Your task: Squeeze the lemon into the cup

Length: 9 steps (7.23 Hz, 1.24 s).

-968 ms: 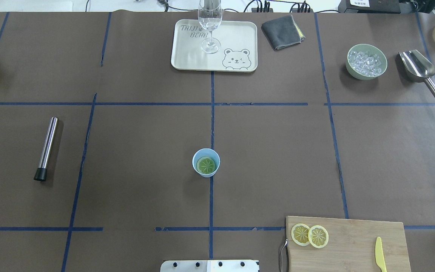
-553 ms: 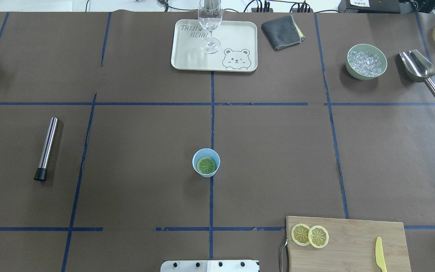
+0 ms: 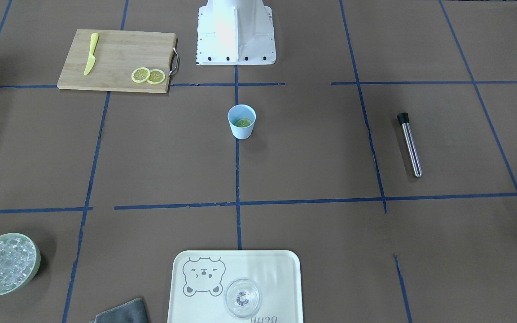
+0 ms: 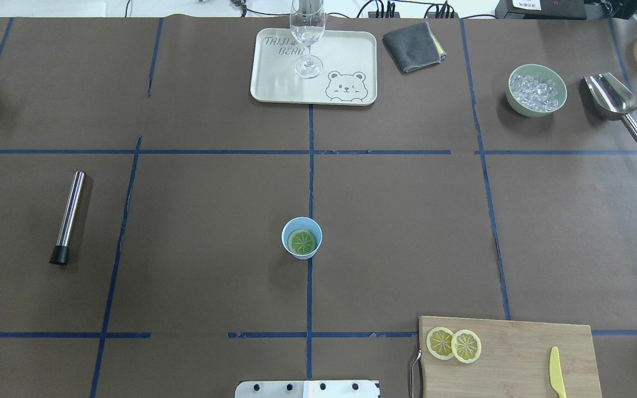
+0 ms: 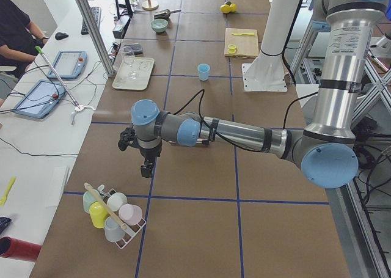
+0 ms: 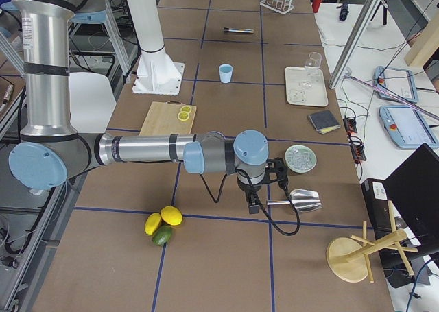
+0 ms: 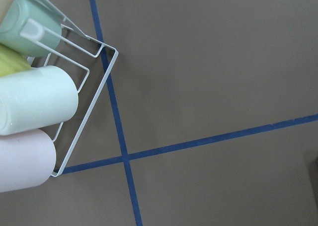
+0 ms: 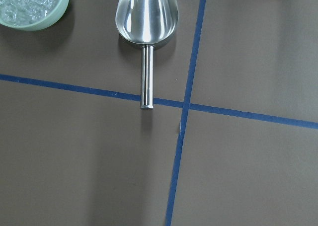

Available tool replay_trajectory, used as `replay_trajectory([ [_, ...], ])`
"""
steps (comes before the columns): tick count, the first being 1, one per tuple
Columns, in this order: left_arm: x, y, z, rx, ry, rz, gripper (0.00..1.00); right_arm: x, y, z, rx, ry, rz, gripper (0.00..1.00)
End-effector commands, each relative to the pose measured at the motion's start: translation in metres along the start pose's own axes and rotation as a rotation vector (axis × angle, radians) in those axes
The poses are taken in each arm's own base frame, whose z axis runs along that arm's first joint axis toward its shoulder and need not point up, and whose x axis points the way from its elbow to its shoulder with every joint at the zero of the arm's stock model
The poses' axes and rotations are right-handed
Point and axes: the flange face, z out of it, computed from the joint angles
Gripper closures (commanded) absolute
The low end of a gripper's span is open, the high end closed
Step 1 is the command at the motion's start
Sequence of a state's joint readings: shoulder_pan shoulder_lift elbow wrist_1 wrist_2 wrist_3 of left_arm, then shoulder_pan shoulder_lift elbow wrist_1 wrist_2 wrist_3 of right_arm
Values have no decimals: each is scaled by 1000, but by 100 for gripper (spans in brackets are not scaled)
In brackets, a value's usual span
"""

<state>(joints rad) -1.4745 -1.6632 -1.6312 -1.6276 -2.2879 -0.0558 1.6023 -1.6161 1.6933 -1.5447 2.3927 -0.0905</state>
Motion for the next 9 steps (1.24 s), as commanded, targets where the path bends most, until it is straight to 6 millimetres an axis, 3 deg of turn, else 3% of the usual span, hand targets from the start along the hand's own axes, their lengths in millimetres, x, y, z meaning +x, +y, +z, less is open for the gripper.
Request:
replay_trajectory([
  [1,-30,12,-12,13,-10,-62,0,8,5,8,-16,-15,18,0],
  [3,-49,37,3,-40,-8,-24,0,22,10,24,-46,-43,55,0],
  [4,-50,39,6,-85,-6,-61,0,32,12,34,-64,-46,80,0],
  [9,-53,44,9,-96,-6,-70,0,24,10,26,-51,-36,214,0],
])
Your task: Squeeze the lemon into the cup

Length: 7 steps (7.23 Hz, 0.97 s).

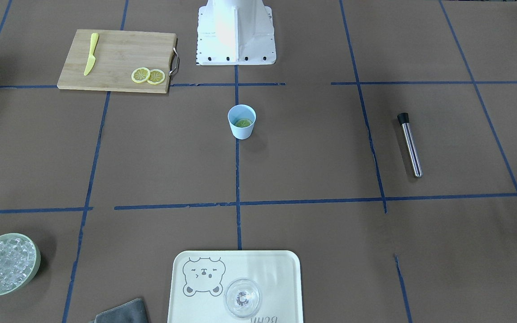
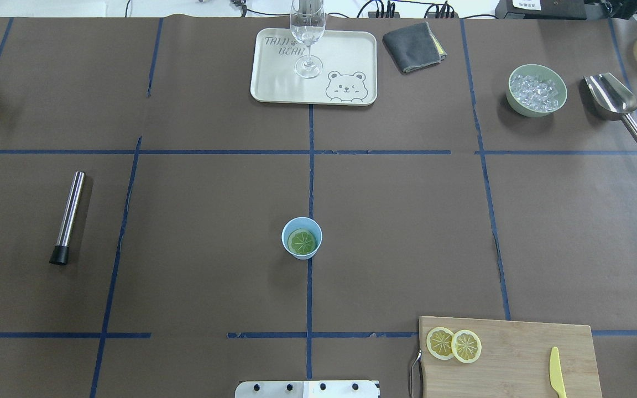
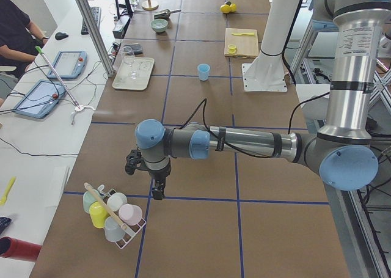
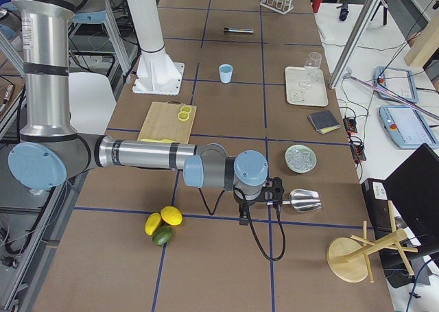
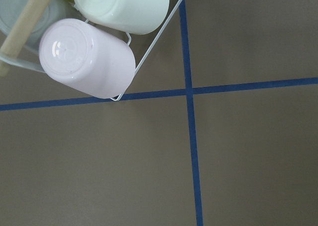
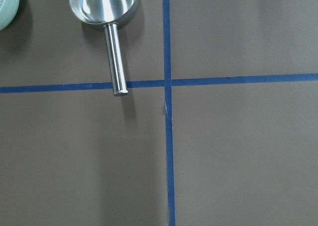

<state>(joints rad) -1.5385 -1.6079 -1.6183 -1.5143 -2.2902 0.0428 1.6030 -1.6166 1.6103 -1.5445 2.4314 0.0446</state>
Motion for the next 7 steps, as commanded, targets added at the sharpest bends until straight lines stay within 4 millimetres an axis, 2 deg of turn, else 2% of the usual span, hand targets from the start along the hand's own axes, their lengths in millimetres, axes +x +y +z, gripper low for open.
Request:
replay_trajectory([
  [1,0,0,0,0,0,0,0,-3,-2,-3,7,3,12,0],
  [4,-4,5,4,-8,0,-4,0,-5,-5,-4,10,3,-1,0],
  [6,-11,20,8,-13,72,-34,0,-5,-5,-4,10,3,-1,0],
  [7,-17,34,12,-11,130,-51,0,-5,-5,-4,10,3,-1,0],
])
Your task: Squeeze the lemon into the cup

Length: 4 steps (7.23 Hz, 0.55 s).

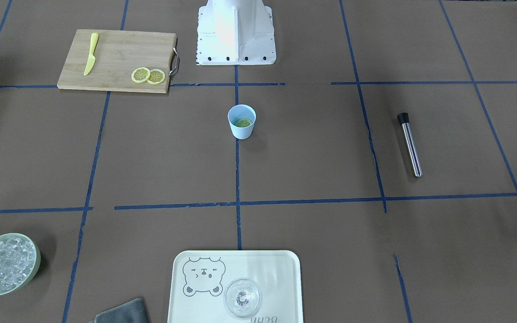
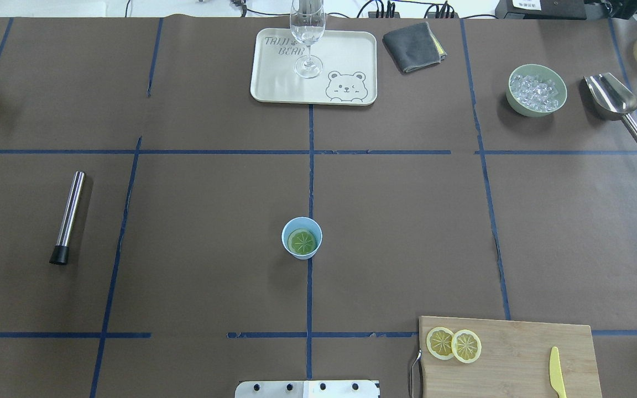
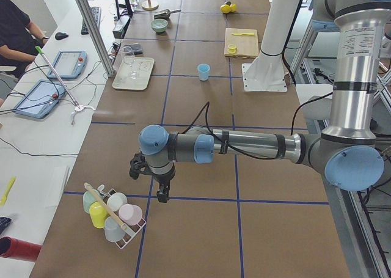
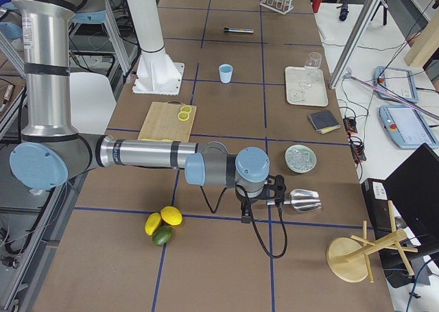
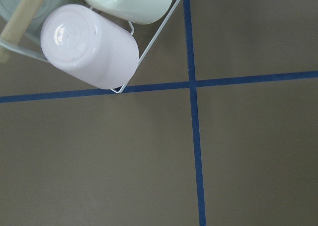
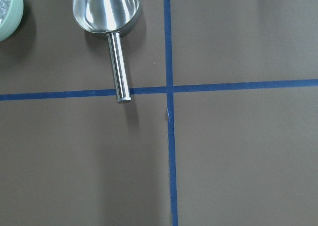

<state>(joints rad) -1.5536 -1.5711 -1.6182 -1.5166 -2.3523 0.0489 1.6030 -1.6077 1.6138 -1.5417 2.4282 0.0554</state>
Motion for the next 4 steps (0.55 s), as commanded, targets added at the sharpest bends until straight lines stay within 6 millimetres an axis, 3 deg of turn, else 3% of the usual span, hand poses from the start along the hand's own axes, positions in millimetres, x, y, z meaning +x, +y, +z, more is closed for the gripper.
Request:
replay_trajectory([
  [1,-9,16,1,7,68,-22,0,1,0,0,-1,0,1,0],
  [4,-8,14,-5,19,57,-13,0,1,0,1,-2,0,1,0],
])
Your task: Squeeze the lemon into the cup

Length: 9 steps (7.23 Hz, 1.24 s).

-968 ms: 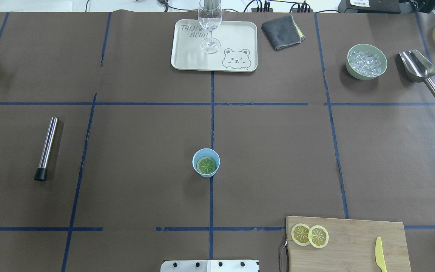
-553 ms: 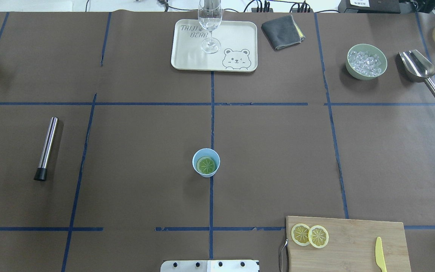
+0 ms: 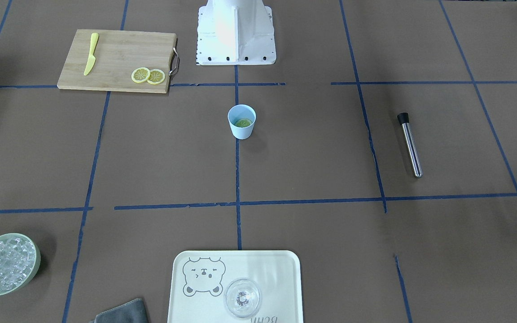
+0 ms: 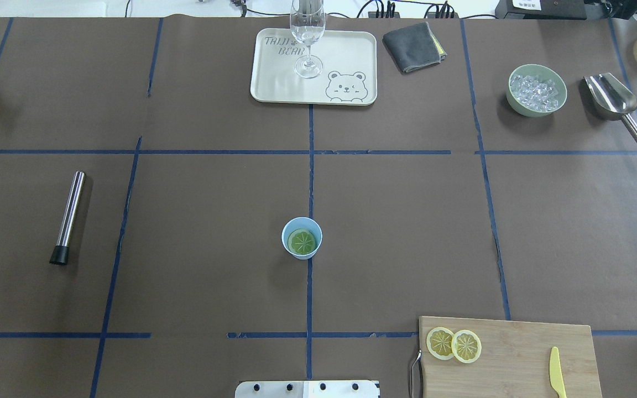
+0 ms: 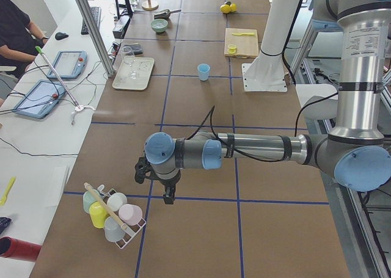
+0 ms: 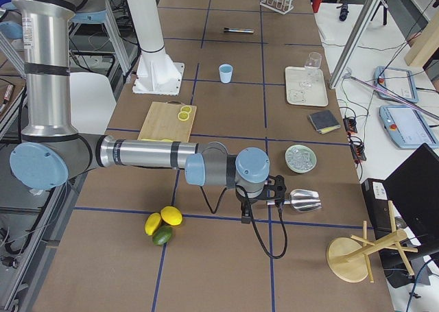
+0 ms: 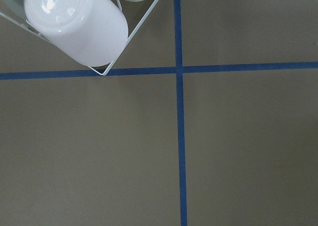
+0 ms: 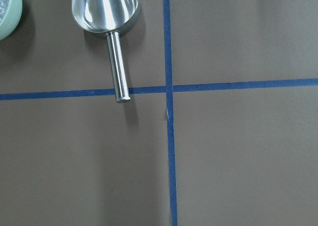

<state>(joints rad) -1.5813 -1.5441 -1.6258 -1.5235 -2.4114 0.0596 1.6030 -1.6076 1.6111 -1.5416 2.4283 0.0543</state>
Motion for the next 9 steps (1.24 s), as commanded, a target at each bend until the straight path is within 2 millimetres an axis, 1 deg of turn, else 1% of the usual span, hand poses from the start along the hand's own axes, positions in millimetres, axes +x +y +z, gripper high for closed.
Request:
replay_trajectory([
  [1,2,-1,-3,7,-5,7,0,0,0,0,0,2,0,0],
  [3,1,0,-1,3,-5,28,0,0,0,0,1,1,-3,0],
  [4,0,0,0,0,-6,92,0,0,0,0,1,1,-3,0],
  [9,-4,2,3,-8,-2,82,0,0,0,0,0,2,-2,0],
])
